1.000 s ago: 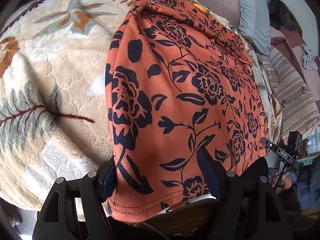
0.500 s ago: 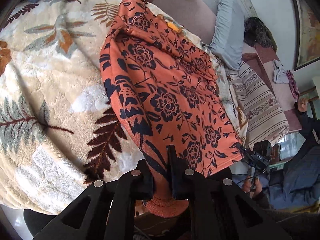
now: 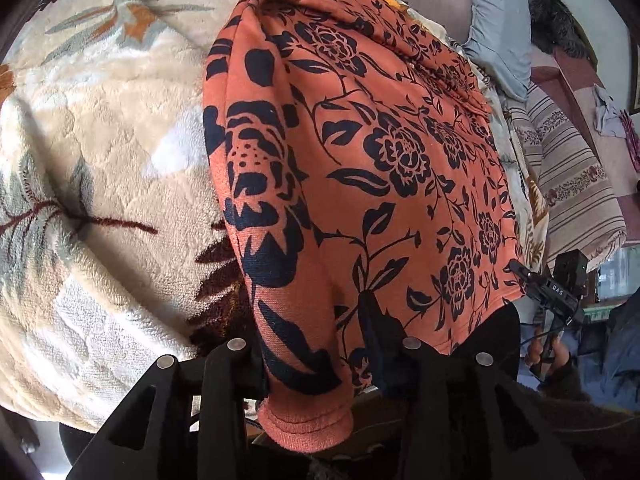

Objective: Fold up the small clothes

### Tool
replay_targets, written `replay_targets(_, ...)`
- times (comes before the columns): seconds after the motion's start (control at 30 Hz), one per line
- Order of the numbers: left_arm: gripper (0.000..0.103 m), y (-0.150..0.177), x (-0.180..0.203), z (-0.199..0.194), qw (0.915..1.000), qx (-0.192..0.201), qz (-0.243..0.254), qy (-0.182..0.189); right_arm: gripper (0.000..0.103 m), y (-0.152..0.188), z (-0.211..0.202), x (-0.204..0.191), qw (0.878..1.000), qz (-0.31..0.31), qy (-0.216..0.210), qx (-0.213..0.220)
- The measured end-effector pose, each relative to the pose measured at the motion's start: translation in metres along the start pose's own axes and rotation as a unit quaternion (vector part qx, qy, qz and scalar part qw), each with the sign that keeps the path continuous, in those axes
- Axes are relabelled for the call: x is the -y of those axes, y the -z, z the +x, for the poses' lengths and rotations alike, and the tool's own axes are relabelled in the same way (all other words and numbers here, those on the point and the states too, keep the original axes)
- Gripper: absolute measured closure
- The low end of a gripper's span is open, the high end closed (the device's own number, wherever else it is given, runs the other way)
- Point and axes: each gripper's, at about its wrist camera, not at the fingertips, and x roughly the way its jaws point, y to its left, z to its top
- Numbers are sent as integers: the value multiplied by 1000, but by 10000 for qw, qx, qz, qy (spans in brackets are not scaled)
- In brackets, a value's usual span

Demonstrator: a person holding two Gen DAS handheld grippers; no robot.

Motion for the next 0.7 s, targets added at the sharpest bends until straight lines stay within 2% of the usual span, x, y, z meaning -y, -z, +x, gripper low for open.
replay_targets(0.03,83,0,-1,1,10000,14,-26,48,80,1,1,-1,10000,-62,49,16)
replay_targets(0.07,93,0,-5,2,9999,-2,-93,141,88,1,1,-3,9998,-134,109,29)
replay_targets(0.1,96,-1,-9,2,9993,-10,-194,309,92,1,0,-4,9999,-145,47,44)
replay_targets(0.23,96,-1,-17,-15,9948,346,-443,847,94,1,-16,-4,9966,244,-700,349)
replay_targets(0.3,96,-4,-15,-30,9908,598,-511,1097,94,-2,-22,-4,9903,542,-1185,475)
replay_targets(0.43,96,-19,-10,-55,9800,1142,-626,1506,94,-20,-25,-14,9785,777,-1806,629)
replay_targets(0.57,96,-42,-5,-71,9739,1491,-634,1591,94,-55,-29,-32,9661,811,-2285,889)
replay_targets(0.7,96,-76,-6,-76,9707,1705,-721,1530,94,-101,-23,-46,9598,770,-2434,1170)
